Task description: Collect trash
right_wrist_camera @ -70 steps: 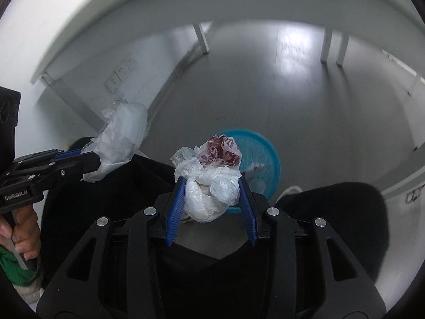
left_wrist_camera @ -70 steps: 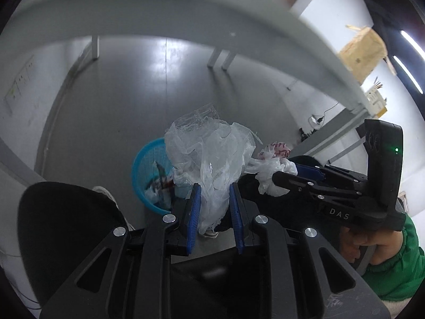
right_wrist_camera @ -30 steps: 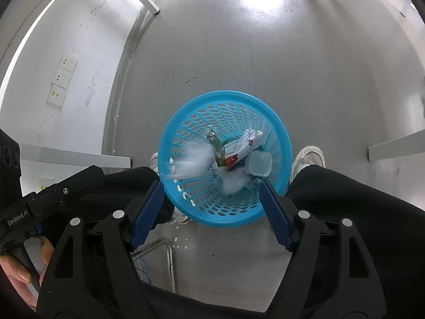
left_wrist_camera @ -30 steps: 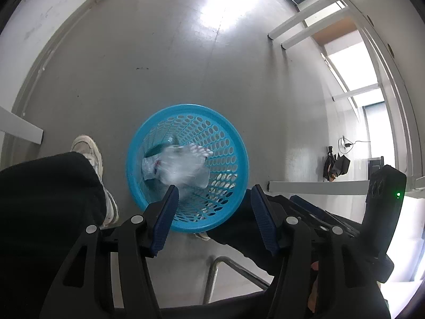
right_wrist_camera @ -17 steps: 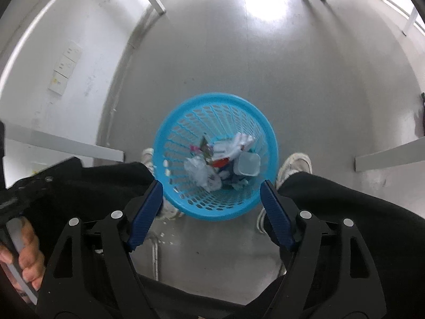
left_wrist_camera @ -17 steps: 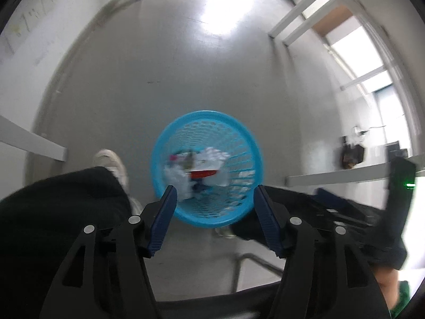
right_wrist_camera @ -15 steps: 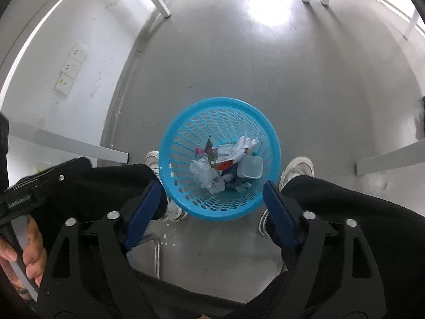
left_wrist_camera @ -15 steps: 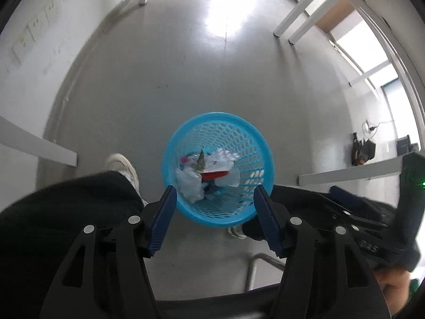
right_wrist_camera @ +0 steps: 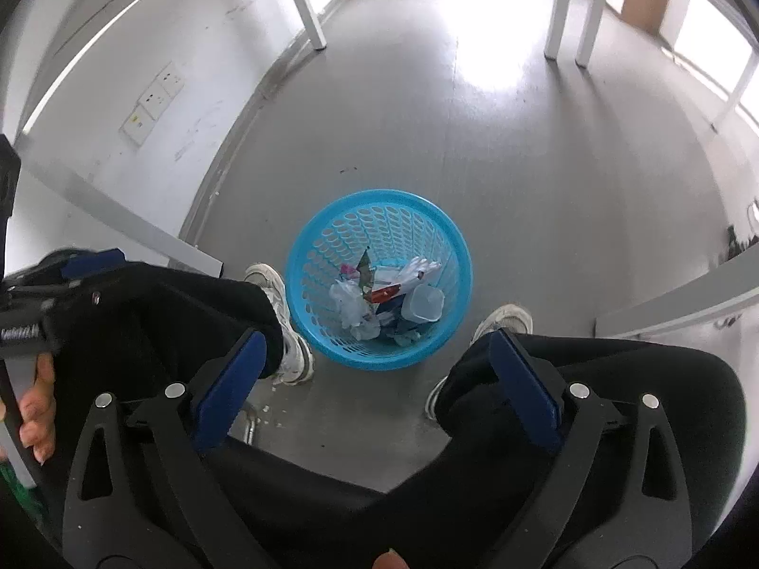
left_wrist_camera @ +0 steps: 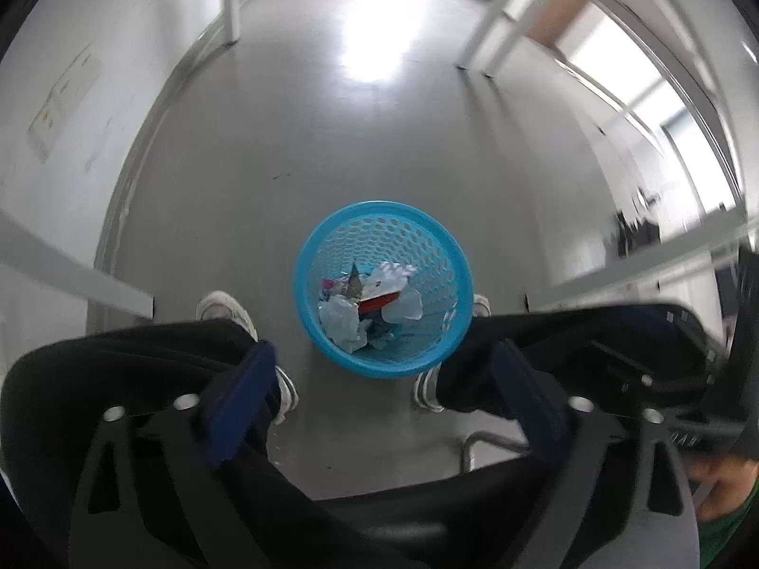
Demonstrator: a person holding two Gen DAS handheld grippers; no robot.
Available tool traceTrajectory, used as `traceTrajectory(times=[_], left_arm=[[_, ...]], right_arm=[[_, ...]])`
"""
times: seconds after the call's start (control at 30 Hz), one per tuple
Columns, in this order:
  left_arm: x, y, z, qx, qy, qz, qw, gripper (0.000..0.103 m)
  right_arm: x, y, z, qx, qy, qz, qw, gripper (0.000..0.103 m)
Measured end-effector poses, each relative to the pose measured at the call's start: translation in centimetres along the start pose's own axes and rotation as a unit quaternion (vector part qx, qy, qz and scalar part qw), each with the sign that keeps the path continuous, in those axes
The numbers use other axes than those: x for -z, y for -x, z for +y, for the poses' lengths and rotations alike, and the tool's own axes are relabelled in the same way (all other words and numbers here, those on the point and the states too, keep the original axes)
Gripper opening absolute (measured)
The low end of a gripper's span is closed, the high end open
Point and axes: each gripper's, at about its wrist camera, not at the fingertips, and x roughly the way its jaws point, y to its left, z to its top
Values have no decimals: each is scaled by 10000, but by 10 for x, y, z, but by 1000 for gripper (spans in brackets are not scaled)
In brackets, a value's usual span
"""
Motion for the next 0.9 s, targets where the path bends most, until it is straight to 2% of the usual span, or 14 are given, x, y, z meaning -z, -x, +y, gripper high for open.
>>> traceTrajectory(times=[0.1, 0.2, 0.77, 0.9], left_arm=[[7, -3, -3, -153, -94, -58, 9998, 97], [7, -7, 0, -220, -109, -109, 9996, 97], [9, -14, 7, -255, 11, -96, 9996, 97], [10, -16, 5, -118, -46, -32, 9999, 97]], right_arm=[[4, 5, 2, 8, 69, -82, 9999, 94], [5, -4, -1, 24, -8, 73, 10000, 94], [7, -13, -5, -204, -104, 220, 9995, 94], [7, -13, -7, -240, -133, 241, 9993, 94]])
